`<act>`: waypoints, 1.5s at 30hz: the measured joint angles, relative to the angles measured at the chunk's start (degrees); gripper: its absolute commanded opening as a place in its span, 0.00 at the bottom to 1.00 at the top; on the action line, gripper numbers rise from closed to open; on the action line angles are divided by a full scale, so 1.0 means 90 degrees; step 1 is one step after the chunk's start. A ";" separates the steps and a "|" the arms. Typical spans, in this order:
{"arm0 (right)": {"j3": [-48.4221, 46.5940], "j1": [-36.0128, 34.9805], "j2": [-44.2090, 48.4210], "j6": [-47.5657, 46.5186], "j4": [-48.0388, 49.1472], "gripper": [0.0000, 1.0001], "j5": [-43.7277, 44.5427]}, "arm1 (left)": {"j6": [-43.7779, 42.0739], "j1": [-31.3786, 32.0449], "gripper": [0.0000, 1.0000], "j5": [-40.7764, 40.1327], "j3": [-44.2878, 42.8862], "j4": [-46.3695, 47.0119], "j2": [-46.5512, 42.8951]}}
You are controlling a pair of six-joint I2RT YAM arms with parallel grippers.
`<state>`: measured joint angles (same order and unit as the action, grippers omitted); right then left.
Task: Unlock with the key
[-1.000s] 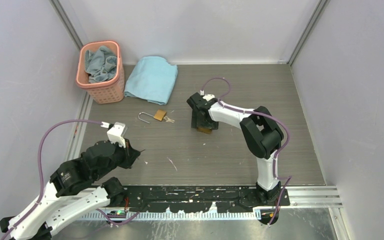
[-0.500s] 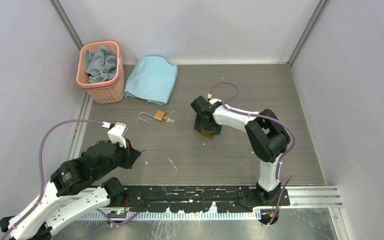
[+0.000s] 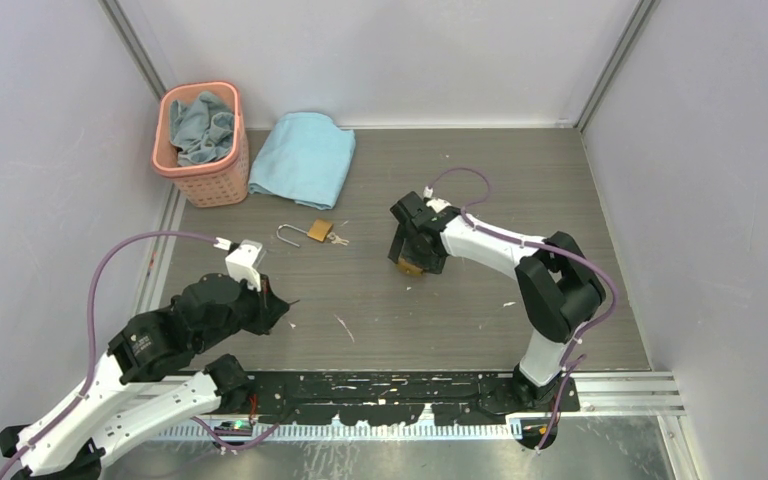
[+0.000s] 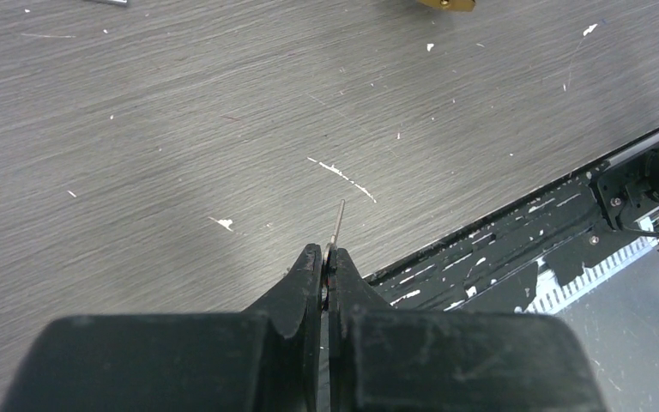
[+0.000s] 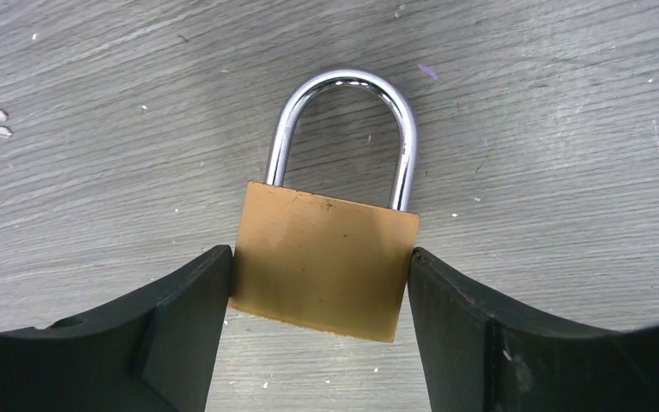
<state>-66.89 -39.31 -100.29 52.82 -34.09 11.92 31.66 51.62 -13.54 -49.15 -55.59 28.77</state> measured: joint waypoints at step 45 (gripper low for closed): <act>0.0838 -0.0568 0.0272 0.0495 -0.0597 0.93 0.0641 | -0.0070 0.0000 0.00 0.0010 0.0080 0.0027 -0.0172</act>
<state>-59.35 -44.42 -97.84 57.28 -39.46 17.69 31.03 51.62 -13.45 -48.42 -55.35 27.22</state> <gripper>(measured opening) 0.948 0.020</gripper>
